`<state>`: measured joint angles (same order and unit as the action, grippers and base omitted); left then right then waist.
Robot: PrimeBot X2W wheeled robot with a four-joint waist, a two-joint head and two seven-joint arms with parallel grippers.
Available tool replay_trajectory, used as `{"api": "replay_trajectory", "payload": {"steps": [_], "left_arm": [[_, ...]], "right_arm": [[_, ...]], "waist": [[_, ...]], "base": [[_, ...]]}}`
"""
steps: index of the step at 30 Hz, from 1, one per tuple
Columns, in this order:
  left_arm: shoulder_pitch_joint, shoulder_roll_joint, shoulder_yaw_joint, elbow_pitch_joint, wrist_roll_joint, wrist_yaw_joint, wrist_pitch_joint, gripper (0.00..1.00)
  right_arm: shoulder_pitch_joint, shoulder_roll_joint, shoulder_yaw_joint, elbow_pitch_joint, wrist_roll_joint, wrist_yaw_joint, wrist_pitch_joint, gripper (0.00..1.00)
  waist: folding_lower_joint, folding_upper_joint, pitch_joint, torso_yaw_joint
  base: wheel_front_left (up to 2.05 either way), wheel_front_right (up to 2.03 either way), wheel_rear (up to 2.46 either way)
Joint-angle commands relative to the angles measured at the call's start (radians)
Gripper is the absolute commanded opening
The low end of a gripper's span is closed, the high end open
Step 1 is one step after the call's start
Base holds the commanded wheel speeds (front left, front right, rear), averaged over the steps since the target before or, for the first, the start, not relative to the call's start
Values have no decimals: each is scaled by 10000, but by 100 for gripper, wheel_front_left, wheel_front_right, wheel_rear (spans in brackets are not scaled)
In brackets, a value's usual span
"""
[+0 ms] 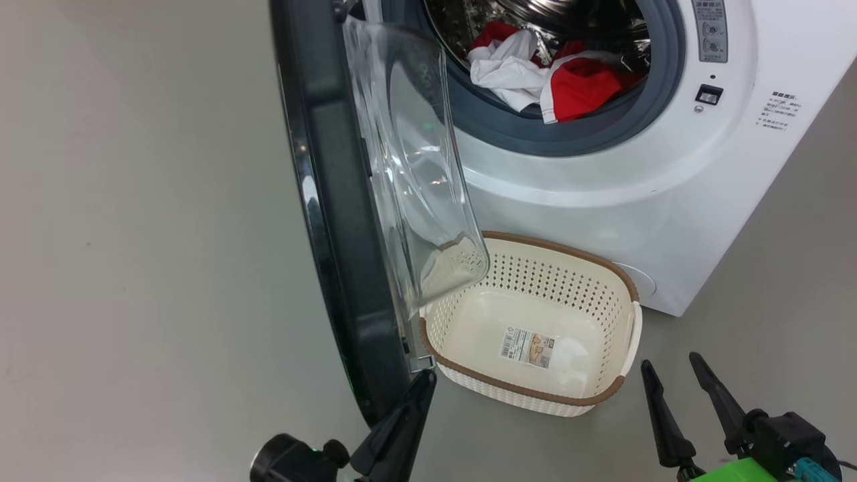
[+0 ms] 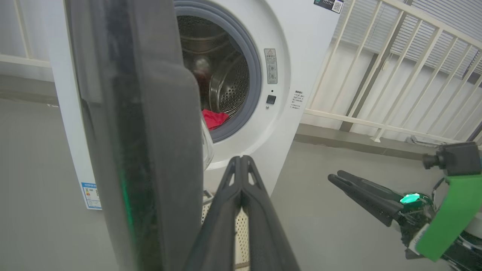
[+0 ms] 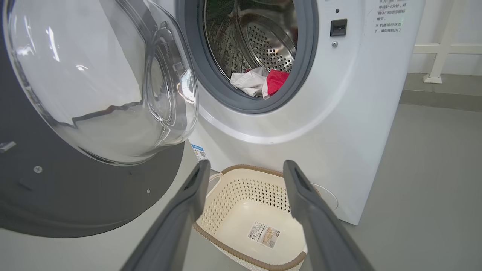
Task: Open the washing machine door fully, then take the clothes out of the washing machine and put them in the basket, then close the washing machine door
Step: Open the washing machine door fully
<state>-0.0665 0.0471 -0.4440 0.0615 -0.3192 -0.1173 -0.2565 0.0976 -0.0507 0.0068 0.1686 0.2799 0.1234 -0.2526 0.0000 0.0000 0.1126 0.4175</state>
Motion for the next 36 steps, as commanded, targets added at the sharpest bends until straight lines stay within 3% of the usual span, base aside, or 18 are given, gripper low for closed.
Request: {"api": "replay_trajectory", "payload": {"steps": [1,18,28,36], "left_arm": [[-316,31,377,-106,-95,-74,-53,0],[-240,31,1703,360,-515,419,-53,0],[39,31,3420,335,-475,841,-53,0],[-376,31,4910,641,-523,892,-53,0]], "right_arm": [[-350,-44,225,-264,-152,73,-91,100],[-330,-35,315,-288,-102,73,-91,100],[-367,-54,416,-292,-116,73,-91,100],[-535,-105,459,-305,-133,73,-91,100]], "waist": [[0,0,8,13],[0,0,-11,214],[0,0,62,292],[0,0,331,248]], "base": [[0,0,0],[0,0,0],[0,0,0],[0,0,0]]}}
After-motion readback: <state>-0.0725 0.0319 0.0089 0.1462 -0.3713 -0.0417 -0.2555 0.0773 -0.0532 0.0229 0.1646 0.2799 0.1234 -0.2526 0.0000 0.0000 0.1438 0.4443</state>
